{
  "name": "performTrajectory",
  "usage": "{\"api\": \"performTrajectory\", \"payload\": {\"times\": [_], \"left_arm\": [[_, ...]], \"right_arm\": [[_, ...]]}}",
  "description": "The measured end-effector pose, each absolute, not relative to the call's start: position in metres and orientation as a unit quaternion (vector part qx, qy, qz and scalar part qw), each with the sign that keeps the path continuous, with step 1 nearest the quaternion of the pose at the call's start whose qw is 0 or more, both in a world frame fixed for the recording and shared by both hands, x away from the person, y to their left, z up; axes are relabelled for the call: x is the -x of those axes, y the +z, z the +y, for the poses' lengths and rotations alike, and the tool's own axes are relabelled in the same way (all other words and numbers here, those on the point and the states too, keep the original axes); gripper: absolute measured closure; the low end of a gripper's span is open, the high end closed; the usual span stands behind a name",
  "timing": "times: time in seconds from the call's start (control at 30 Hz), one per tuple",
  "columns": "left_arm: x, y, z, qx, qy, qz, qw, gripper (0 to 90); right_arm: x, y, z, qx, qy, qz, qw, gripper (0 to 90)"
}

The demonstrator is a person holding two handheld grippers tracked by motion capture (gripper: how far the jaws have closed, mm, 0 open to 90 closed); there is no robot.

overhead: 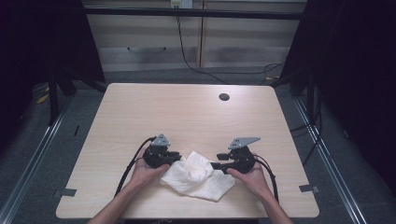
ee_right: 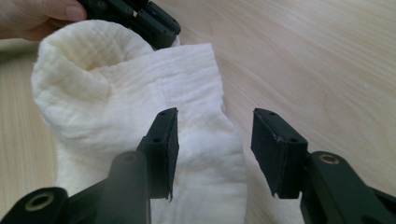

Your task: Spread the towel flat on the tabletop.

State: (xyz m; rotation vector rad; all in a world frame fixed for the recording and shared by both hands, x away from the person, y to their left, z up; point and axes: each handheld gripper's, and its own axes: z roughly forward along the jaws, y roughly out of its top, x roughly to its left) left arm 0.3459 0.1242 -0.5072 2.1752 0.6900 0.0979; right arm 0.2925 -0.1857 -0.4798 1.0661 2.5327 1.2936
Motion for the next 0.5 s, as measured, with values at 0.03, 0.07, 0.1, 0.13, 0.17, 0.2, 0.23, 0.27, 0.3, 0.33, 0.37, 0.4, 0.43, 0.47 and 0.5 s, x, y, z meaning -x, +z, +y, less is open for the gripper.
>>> {"api": "performTrajectory", "payload": {"times": [0.03,0.07,0.1,0.13,0.17,0.2,0.23,0.27,0.3,0.33,0.37,0.4,0.43,0.47,0.5], "left_arm": [[-0.346,-0.507,0.124,-0.869,0.042,0.272,0.412,84.8],[-0.346,-0.507,0.125,-0.868,0.040,0.273,0.414,86.5],[-0.346,-0.508,0.125,-0.866,0.034,0.274,0.417,87.2],[-0.346,-0.507,0.126,-0.865,0.036,0.279,0.415,87.5],[-0.346,-0.507,0.126,-0.865,0.035,0.279,0.416,87.8],[-0.346,-0.507,0.126,-0.865,0.033,0.278,0.416,88.0],[-0.346,-0.506,0.126,-0.863,0.029,0.279,0.420,88.0],[-0.346,-0.505,0.127,-0.861,0.028,0.281,0.424,88.0],[-0.345,-0.503,0.128,-0.856,0.025,0.283,0.431,88.1],[-0.345,-0.500,0.129,-0.855,0.029,0.283,0.433,88.1],[-0.342,-0.495,0.132,-0.849,0.027,0.284,0.445,88.2],[-0.342,-0.495,0.132,-0.849,0.027,0.284,0.445,88.2],[-0.341,-0.493,0.133,-0.845,0.027,0.285,0.451,88.2],[-0.340,-0.490,0.135,-0.843,0.028,0.285,0.455,88.2],[-0.339,-0.488,0.135,-0.841,0.031,0.284,0.459,88.2]], "right_arm": [[-0.293,-0.481,-0.185,-0.350,0.424,0.834,0.050,50.8],[-0.293,-0.483,-0.184,-0.352,0.420,0.835,0.049,50.5],[-0.293,-0.484,-0.183,-0.350,0.419,0.836,0.048,50.2],[-0.293,-0.484,-0.183,-0.350,0.417,0.837,0.047,50.2],[-0.293,-0.484,-0.183,-0.351,0.417,0.837,0.046,50.1],[-0.293,-0.484,-0.183,-0.351,0.418,0.837,0.047,49.8],[-0.294,-0.484,-0.183,-0.350,0.420,0.836,0.046,49.8],[-0.294,-0.484,-0.183,-0.350,0.420,0.836,0.046,49.8],[-0.294,-0.482,-0.185,-0.354,0.421,0.834,0.049,49.4],[-0.294,-0.482,-0.185,-0.354,0.421,0.834,0.049,49.4],[-0.294,-0.482,-0.187,-0.357,0.418,0.834,0.053,49.2],[-0.294,-0.482,-0.187,-0.357,0.418,0.834,0.053,49.2],[-0.294,-0.484,-0.187,-0.357,0.408,0.839,0.054,49.3],[-0.294,-0.484,-0.187,-0.357,0.408,0.839,0.054,49.3],[-0.294,-0.485,-0.186,-0.358,0.409,0.838,0.050,49.3]]}}
